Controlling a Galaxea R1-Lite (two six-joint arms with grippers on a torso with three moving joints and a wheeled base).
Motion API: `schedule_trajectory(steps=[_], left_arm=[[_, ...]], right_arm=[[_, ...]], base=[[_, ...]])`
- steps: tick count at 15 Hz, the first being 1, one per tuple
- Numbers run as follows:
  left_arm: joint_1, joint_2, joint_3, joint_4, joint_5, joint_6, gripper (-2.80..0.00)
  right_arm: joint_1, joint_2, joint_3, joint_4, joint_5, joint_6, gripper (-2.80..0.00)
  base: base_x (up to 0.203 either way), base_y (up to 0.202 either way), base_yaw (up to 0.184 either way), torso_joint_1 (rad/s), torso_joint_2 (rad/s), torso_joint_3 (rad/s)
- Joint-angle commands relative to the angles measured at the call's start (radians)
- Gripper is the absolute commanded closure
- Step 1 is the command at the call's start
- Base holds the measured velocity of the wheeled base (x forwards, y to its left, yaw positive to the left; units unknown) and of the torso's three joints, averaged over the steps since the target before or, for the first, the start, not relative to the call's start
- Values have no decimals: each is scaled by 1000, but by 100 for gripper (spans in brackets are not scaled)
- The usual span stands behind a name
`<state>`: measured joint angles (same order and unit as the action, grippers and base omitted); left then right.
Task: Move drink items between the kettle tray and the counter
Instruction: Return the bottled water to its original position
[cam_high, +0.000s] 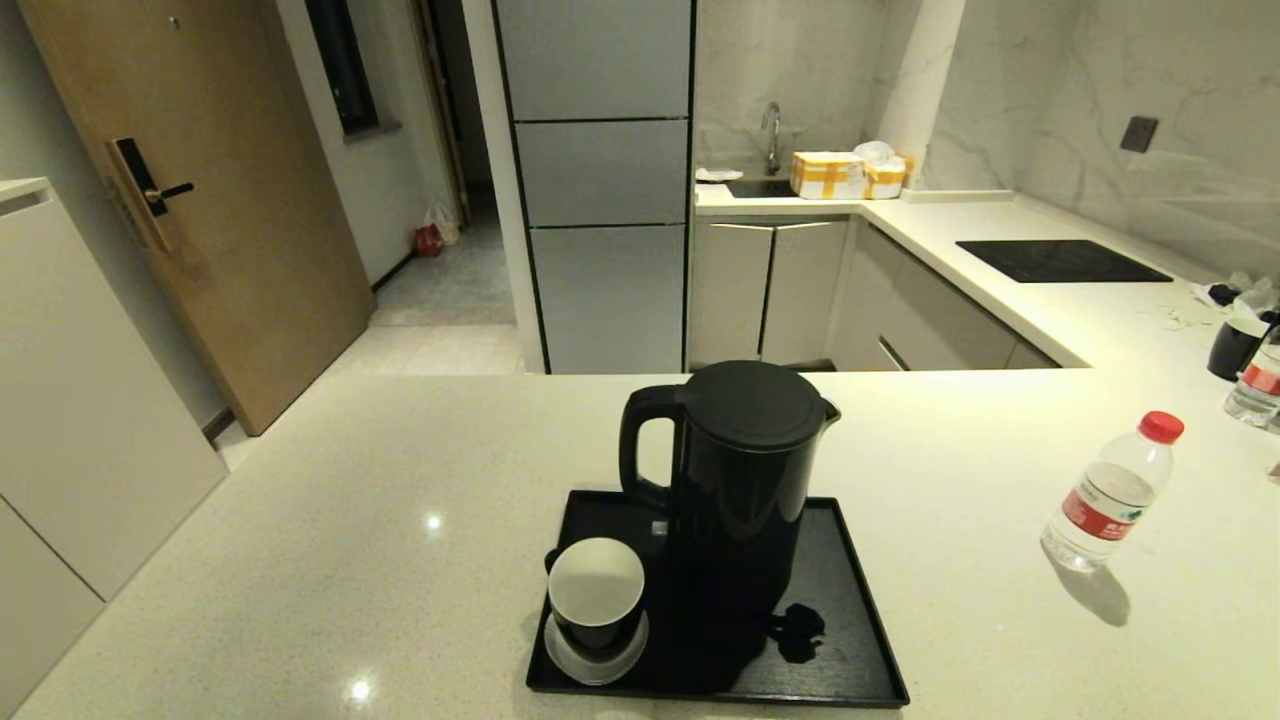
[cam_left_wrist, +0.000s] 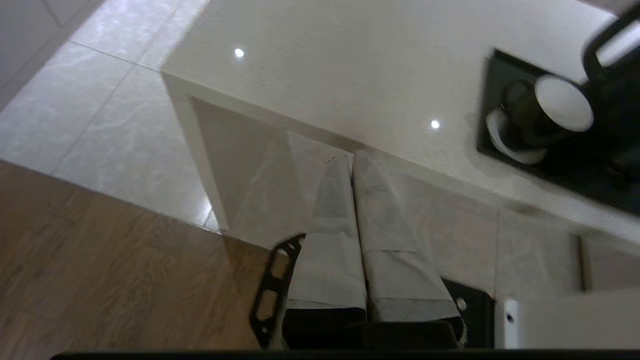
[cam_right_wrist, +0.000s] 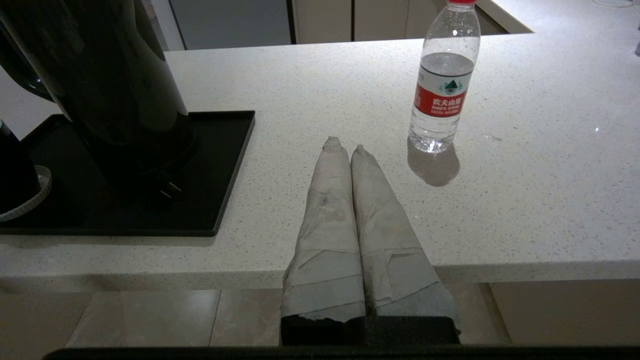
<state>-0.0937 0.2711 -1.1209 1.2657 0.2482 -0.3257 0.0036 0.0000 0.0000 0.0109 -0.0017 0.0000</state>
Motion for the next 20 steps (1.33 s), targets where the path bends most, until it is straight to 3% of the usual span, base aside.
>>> schedule_trajectory(steps=[1, 4, 7, 8, 9, 12, 20], left_arm=[[77, -80, 72, 4, -121, 42, 0], [85, -240, 393, -227, -155, 134, 0], [88, -257, 832, -837, -188, 232, 0], [89, -260, 962, -998, -214, 299, 0], [89, -263, 1056, -1081, -232, 343, 0], [91, -271, 1107, -1229, -283, 424, 0], [91, -272, 1107, -1230, -282, 413, 0]], right_arm=[[-1, 0, 3, 0, 0, 0, 0], [-1, 0, 3, 0, 2, 0, 0], [-1, 0, 3, 0, 0, 0, 0], [-1, 0, 3, 0, 0, 0, 0], [-1, 0, 3, 0, 0, 0, 0], [-1, 0, 3, 0, 0, 0, 0], [-1, 0, 3, -3, 3, -14, 0]], base=[[0, 0, 0, 0, 0, 0], [0, 0, 0, 0, 0, 0], [0, 0, 0, 0, 0, 0], [0, 0, 0, 0, 0, 0], [0, 0, 0, 0, 0, 0], [0, 0, 0, 0, 0, 0], [0, 0, 0, 0, 0, 0]])
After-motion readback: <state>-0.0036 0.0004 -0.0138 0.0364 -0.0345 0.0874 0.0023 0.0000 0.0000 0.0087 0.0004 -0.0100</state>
